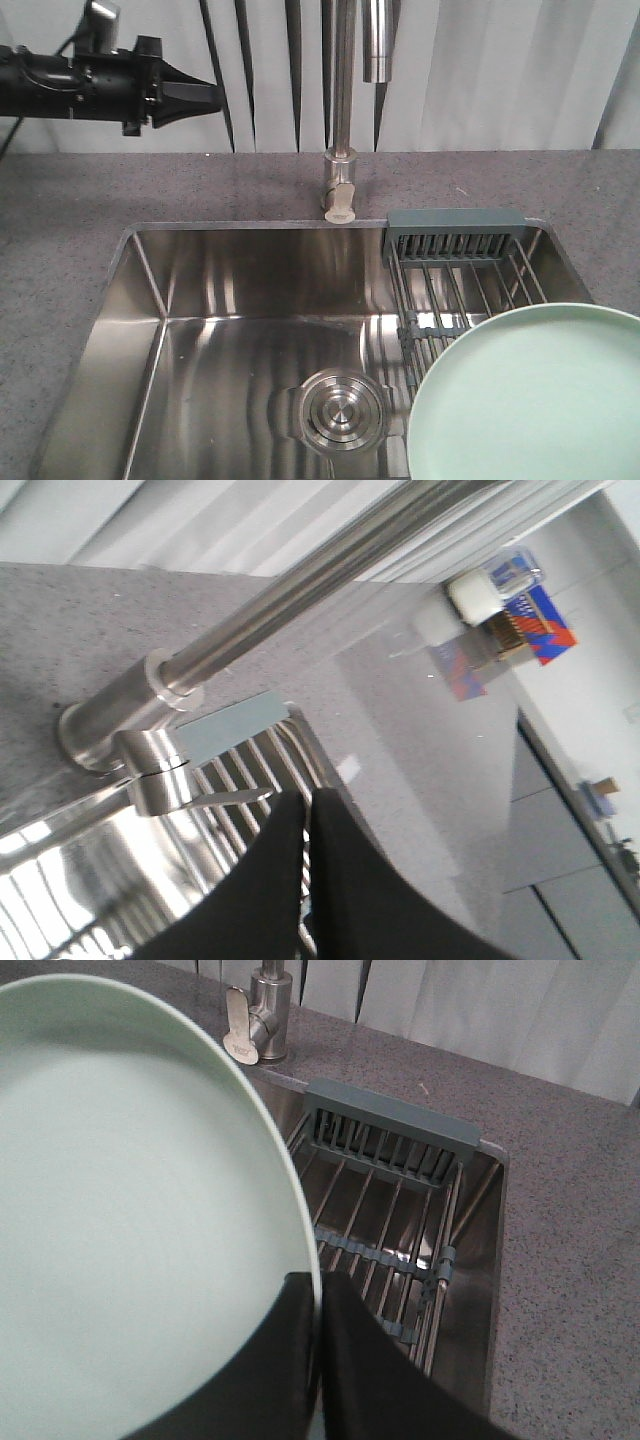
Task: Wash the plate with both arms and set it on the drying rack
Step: 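Withdraw the left gripper from the faucet away from the sink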
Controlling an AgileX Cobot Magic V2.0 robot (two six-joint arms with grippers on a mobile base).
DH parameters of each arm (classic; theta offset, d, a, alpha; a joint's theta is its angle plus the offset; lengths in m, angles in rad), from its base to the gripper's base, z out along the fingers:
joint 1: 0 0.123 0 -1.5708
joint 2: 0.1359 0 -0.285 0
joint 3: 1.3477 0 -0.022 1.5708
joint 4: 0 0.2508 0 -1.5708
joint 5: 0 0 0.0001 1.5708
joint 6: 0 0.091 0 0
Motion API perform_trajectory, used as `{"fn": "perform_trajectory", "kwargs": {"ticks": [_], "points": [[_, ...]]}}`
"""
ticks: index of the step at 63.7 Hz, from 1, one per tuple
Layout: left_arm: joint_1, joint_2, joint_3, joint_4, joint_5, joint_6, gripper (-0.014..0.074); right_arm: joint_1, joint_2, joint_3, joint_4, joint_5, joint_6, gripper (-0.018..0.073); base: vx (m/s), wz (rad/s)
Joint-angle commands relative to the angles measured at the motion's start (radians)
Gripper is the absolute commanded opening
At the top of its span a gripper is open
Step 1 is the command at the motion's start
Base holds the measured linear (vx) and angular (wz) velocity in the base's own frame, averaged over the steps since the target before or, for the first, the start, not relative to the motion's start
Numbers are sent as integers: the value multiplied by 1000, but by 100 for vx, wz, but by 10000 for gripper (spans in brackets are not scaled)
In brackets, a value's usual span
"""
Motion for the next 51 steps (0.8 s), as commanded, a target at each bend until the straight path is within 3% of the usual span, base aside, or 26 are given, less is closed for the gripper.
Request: {"fn": "perform_trajectory", "kwargs": {"ticks": [1,11,19,32,51], "points": [[28,-143,-27,52,57,-63,-7,-1,16,-24,9,-82,-12,-2,0,0],[50,-303,-25,247,56,-114,-7,-1,16,-24,9,-83,-12,-2,0,0],[51,-448,16,350,56,-122,-7,-1,16,-24,16,-102,13,-2,0,0],[51,-720,195,435,19,-111,-7,-1,16,-24,17,-98,37,-2,0,0],[51,-1168,631,555,-185,-108,-7,-1,16,-24,14,-39,38,-2,0,0]]}}
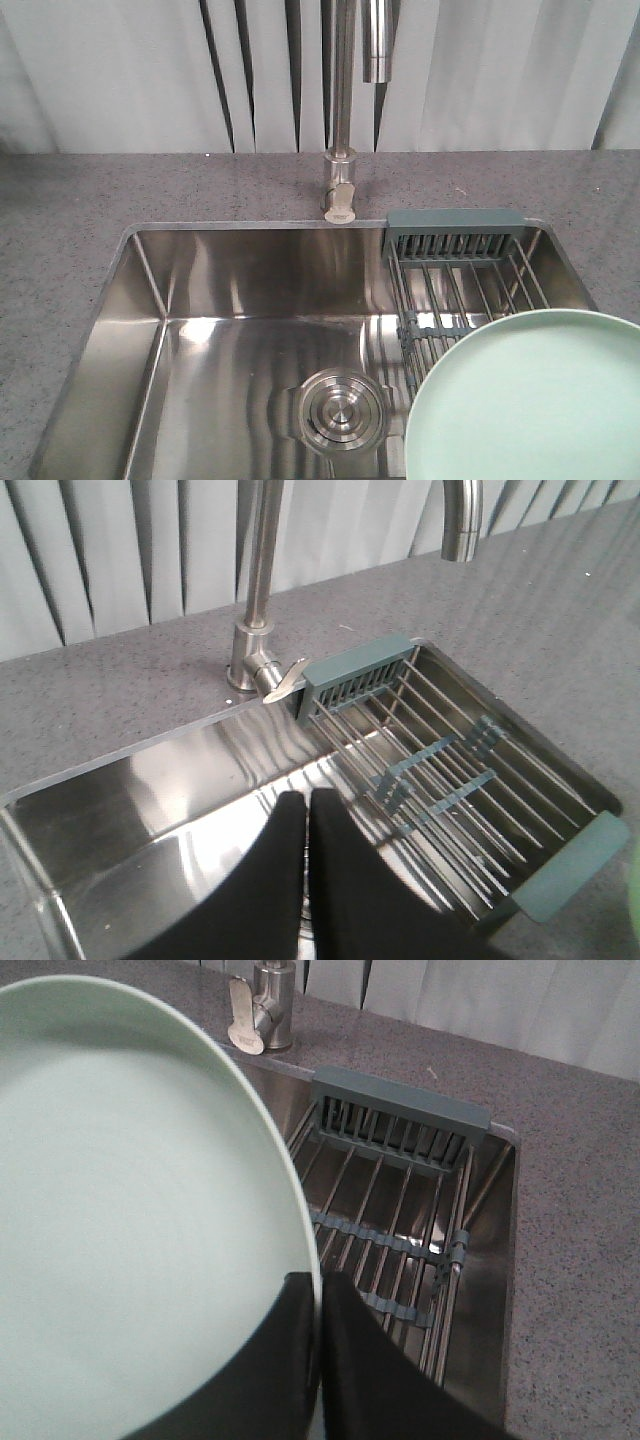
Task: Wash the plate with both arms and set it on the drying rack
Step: 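Withdraw the left gripper from the faucet away from the sink, then move the plate with the right gripper over the sink basin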
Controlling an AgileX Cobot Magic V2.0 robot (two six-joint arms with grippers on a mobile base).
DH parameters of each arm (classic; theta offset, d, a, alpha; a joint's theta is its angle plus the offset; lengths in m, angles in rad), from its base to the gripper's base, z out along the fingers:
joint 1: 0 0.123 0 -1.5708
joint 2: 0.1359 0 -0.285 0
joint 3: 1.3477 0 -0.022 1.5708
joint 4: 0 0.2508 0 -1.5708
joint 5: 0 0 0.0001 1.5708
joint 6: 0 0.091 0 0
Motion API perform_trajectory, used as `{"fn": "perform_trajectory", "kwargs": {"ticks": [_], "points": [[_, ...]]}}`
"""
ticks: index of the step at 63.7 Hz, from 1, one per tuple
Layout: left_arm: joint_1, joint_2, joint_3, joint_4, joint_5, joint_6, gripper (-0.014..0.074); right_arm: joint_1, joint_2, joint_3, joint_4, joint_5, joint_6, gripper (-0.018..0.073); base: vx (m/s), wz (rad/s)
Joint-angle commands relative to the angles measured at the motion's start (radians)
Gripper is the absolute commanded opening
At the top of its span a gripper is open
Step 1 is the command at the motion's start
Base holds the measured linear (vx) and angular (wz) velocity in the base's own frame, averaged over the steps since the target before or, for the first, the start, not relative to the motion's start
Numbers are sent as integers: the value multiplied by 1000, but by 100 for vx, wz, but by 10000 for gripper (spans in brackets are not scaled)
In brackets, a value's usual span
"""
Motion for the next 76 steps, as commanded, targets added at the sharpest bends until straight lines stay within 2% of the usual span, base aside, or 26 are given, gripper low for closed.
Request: {"fn": "perform_trajectory", "kwargs": {"ticks": [1,8,20,29,34,41,46,52,55,60,70,76], "points": [[2,-134,110,-1,-125,0,-7,-1,16,-24,13,-70,3,-2,0,0],[2,-271,268,20,-198,-8,-7,-1,16,-24,22,-73,10,-2,0,0],[2,-457,491,41,-335,-11,-7,-1,69,-24,29,-47,150,-2,0,0],[2,-550,604,41,-413,-10,-7,0,247,-34,78,-58,140,-2,0,0],[2,-585,644,41,-440,-8,-7,1,375,-71,147,-54,34,-2,0,0],[2,-625,681,44,-459,-8,-7,1,540,-113,328,-53,-169,-2,0,0],[2,-644,695,50,-463,-8,-7,1,645,-134,465,-49,-253,-2,0,0],[2,-654,701,51,-472,-8,-7,6,741,-135,572,-54,-329,-2,0,0],[2,-656,701,51,-478,-8,-7,27,782,-135,590,-80,-343,-2,0,0],[2,-657,701,52,-487,-8,-7,117,841,-135,591,-167,-335,-2,0,0],[2,-657,701,77,-496,-8,-7,324,985,-194,557,-371,-236,-2,0,0],[2,-657,701,98,-490,-8,-7,400,1091,-289,521,-429,-174,-2,0,0]]}}
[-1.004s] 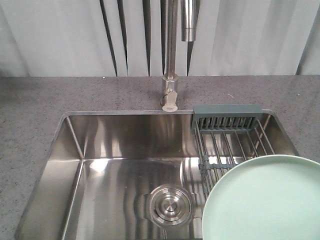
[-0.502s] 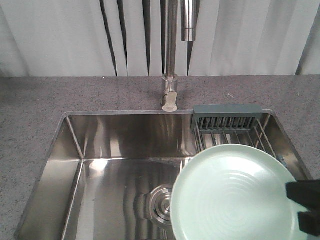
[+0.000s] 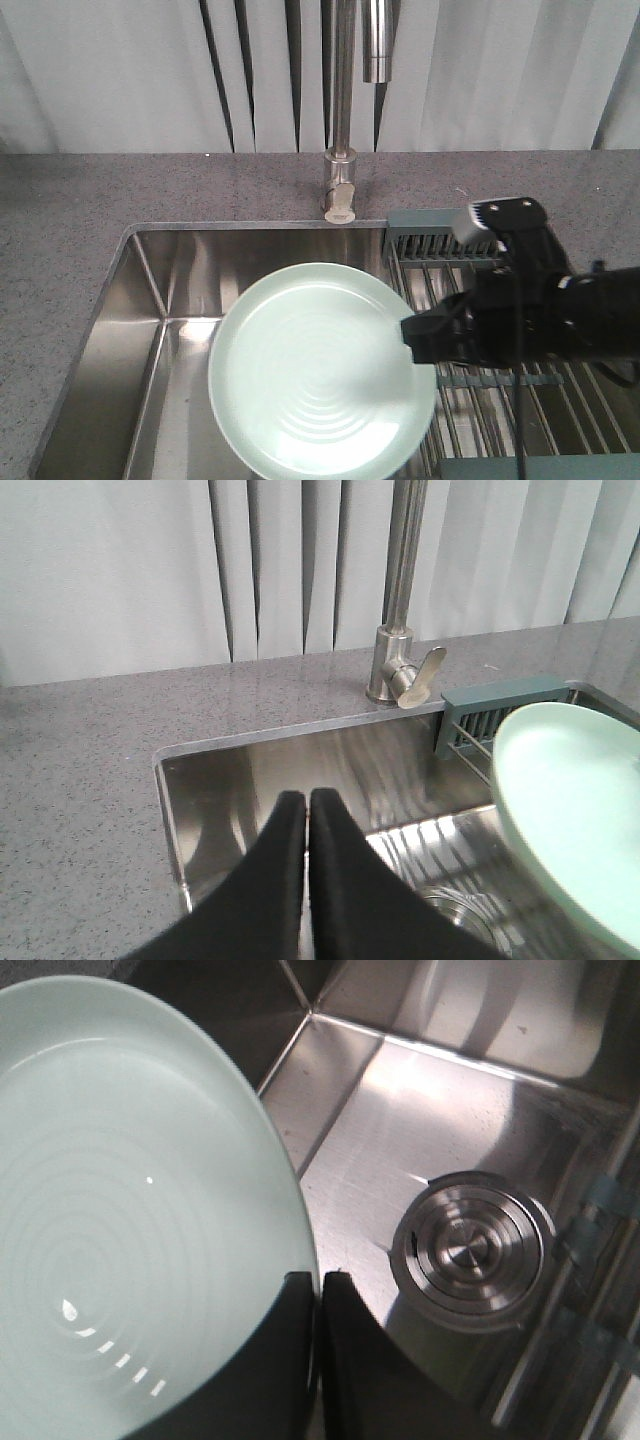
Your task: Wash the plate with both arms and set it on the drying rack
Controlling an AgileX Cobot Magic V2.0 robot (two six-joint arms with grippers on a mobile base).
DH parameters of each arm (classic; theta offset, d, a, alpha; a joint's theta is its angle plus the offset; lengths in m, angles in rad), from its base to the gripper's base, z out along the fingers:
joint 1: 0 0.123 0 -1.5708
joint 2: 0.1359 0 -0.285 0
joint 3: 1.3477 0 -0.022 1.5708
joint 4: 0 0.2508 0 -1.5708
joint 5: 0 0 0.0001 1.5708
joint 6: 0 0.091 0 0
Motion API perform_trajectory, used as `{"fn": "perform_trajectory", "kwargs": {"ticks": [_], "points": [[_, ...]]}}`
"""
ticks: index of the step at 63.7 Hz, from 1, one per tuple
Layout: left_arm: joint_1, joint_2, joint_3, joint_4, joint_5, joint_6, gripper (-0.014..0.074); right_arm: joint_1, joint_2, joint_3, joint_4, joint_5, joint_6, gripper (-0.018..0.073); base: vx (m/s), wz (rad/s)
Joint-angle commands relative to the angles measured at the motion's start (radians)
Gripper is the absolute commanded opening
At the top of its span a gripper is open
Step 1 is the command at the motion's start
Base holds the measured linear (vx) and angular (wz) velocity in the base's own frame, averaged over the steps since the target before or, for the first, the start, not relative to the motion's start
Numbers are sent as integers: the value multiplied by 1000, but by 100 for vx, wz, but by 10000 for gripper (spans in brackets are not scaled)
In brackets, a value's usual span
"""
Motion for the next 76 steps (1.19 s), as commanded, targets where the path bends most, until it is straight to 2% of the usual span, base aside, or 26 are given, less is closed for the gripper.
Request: {"fn": "perform_trajectory", "kwargs": {"ticks": [1,9,19,28,36,44,48,55,63,71,76], "points": [[2,13,-23,-7,-58,-7,-7,77,79,-123,1,-114,68,-2,0,0],[2,13,-23,-3,-57,-7,-7,79,208,-256,-74,-180,149,-2,0,0],[2,13,-23,-3,-56,-7,-6,-37,273,-328,-199,-197,284,-2,0,0],[2,13,-23,-3,-50,-7,-6,-138,238,-326,-349,-60,326,-2,0,0],[2,13,-23,-3,-48,-7,-6,-160,168,-325,-497,80,419,-2,0,0],[2,13,-23,-3,-48,-7,-6,-103,77,-263,-544,135,475,-2,0,0],[2,13,-23,-3,-50,-7,-6,-36,38,-201,-533,125,514,-2,0,0],[2,13,-23,-3,-50,-7,-6,99,12,-132,-531,10,586,-2,0,0],[2,13,-23,-3,-49,-7,-6,229,65,-157,-540,-117,670,-2,0,0],[1,13,-23,-3,-50,-7,-6,241,183,-237,-545,-199,694,-2,0,0],[-2,13,-23,-3,-50,-7,-6,211,245,-311,-565,-201,696,-2,0,0]]}}
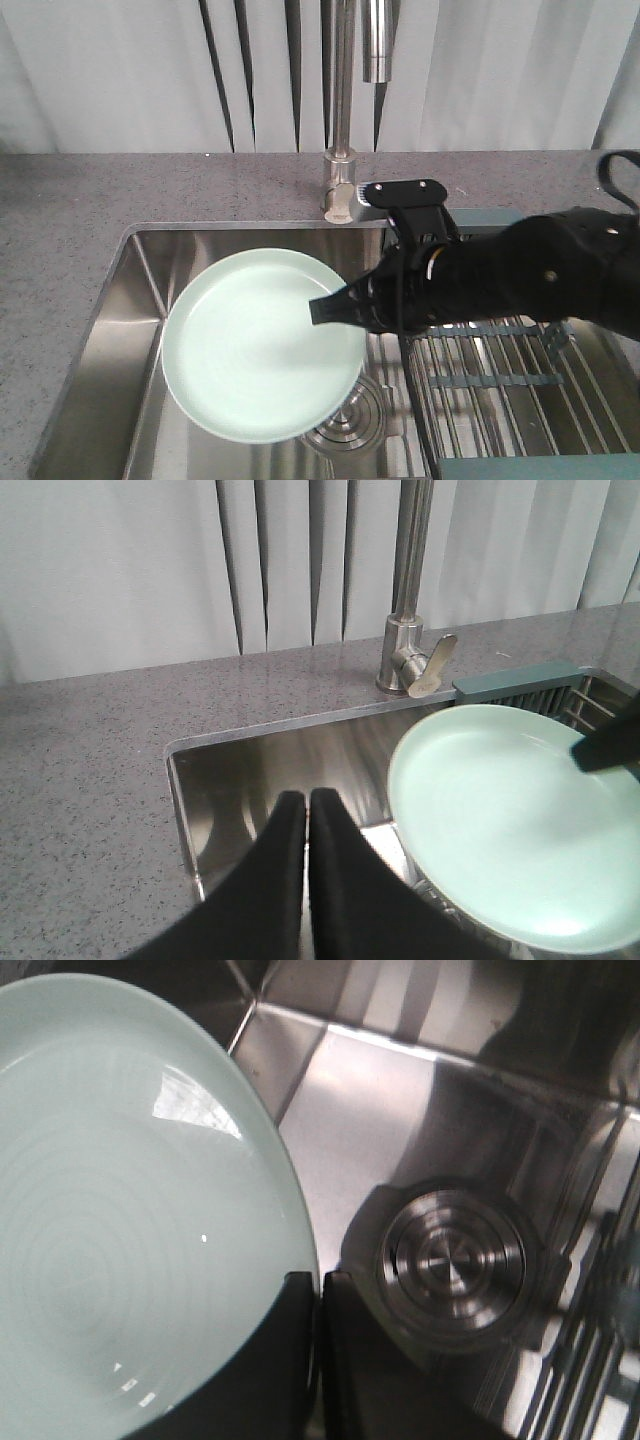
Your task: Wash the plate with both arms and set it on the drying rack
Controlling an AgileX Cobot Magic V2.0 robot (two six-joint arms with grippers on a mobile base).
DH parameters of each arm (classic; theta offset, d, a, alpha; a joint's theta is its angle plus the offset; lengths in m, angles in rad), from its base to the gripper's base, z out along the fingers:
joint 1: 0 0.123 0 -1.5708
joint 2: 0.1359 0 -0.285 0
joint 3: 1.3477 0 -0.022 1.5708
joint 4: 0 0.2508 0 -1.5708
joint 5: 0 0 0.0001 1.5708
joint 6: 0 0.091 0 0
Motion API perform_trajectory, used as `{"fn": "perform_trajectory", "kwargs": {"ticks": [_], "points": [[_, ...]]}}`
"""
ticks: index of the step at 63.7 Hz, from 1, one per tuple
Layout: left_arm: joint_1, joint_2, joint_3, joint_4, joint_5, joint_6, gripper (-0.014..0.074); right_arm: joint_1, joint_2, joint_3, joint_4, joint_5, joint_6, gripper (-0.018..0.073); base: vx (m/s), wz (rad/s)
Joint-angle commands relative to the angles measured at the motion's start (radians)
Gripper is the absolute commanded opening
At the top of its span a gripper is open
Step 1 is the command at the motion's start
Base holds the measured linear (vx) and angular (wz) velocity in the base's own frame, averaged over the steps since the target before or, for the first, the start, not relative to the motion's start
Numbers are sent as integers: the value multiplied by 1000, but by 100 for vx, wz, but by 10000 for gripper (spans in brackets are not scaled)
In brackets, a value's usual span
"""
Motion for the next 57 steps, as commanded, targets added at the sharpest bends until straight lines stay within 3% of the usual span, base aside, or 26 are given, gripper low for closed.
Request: {"fn": "perform_trajectory", "kwargs": {"ticks": [1,10,20,29,36,42,48,57], "points": [[-4,13,-23,-27,-57,-7,-6,-35,54,-110,-20,-84,11,-2,0,0],[-10,13,-23,-26,-56,-7,-6,-145,93,-182,-53,-20,11,-2,0,0],[-10,13,-23,-26,-56,-7,-6,-269,18,-180,-150,169,11,-2,0,0],[-10,13,-23,-26,-58,-7,-6,-282,-79,-177,-228,364,11,-2,0,0],[-10,13,-22,-16,-57,-7,-6,-239,-173,-109,-223,392,18,-2,0,0],[-10,13,-22,12,-56,-7,-6,-155,-231,5,-203,334,98,-2,0,0],[-10,13,-22,32,-55,-8,-6,-41,-239,83,-194,199,152,-2,0,0],[-10,13,-22,33,-55,-8,-6,59,-170,71,-195,0,227,-2,0,0]]}}
